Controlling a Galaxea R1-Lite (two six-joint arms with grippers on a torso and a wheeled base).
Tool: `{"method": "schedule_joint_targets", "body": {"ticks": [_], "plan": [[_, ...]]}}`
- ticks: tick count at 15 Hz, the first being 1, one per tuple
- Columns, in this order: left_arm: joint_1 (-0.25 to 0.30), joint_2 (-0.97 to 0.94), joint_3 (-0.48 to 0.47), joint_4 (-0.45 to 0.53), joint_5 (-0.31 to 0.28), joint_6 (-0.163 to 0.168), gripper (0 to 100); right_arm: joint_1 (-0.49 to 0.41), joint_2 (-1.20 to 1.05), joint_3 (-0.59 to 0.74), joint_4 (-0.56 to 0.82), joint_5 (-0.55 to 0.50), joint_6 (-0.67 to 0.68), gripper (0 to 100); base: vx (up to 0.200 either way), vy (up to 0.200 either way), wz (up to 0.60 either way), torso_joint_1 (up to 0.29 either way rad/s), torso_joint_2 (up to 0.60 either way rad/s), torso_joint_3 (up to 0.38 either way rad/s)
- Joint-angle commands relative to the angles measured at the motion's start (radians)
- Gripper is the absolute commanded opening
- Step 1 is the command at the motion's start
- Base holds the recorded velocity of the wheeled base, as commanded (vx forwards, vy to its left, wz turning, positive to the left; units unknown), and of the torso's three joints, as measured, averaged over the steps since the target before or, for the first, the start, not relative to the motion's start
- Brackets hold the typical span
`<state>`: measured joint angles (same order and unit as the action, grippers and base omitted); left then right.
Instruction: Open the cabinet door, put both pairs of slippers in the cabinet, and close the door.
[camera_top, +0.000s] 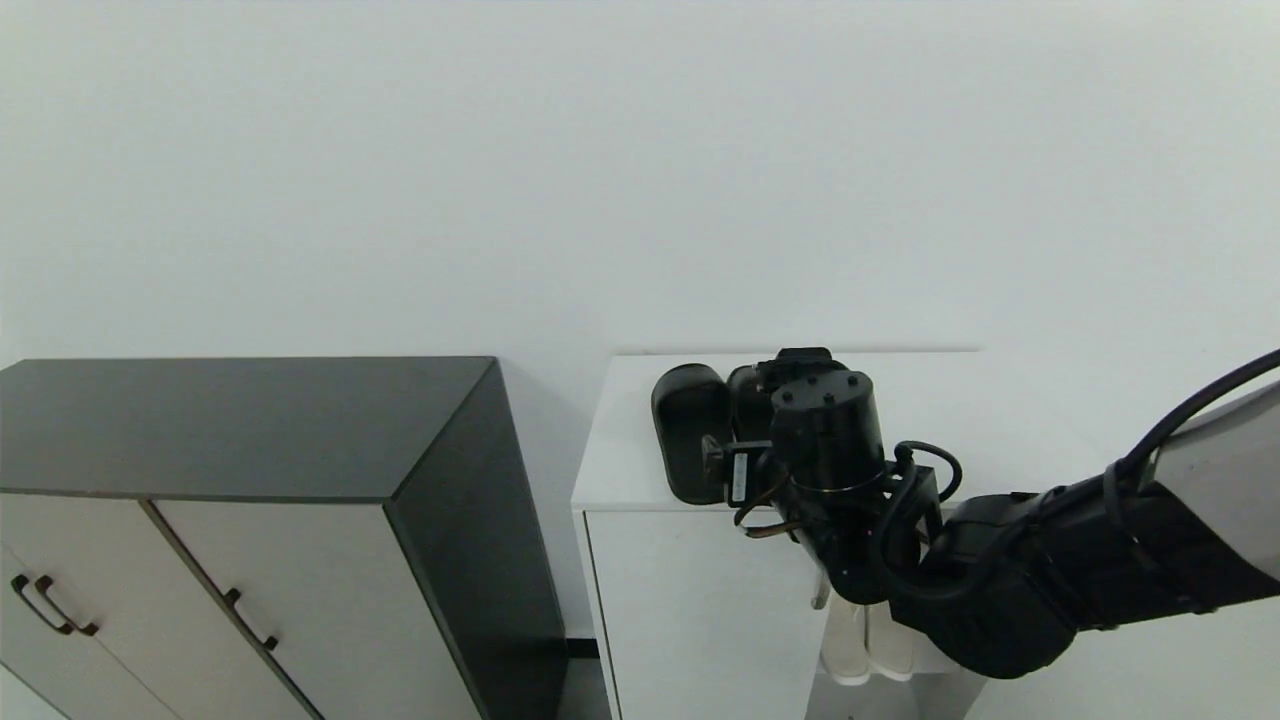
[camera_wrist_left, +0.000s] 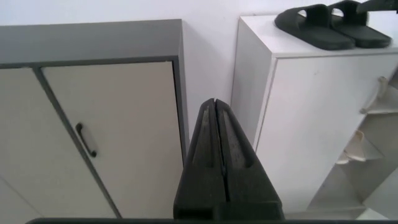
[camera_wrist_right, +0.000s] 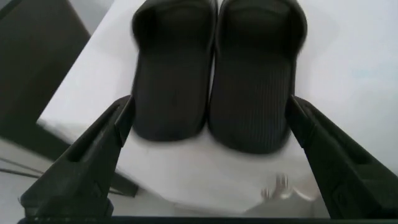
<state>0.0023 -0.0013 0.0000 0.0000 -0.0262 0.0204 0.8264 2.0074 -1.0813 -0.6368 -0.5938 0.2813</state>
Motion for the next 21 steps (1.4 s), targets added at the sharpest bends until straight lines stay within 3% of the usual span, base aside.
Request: {"method": "schedule_joint_targets", "body": {"ticks": [1, 8, 21], "plan": [[0.001, 0.001, 0.0, 0.0, 0.0, 0.0, 0, -0.016, 0.027, -0.014, -0.004, 0.012, -0.011, 100, 0.0, 0.0, 0.0, 0.0, 0.0, 0.0], [0.001, 0.001, 0.0, 0.0, 0.002, -0.002, 0, -0.047, 0.125, -0.078, -0.103, 0.058, -0.113, 100, 0.0, 0.0, 0.0, 0.0, 0.0, 0.0], [0.001, 0.001, 0.0, 0.0, 0.008, -0.004, 0, -0.13, 0.364, -0.445, 0.029, 0.058, -0.114, 100, 0.0, 0.0, 0.0, 0.0, 0.0, 0.0]]}}
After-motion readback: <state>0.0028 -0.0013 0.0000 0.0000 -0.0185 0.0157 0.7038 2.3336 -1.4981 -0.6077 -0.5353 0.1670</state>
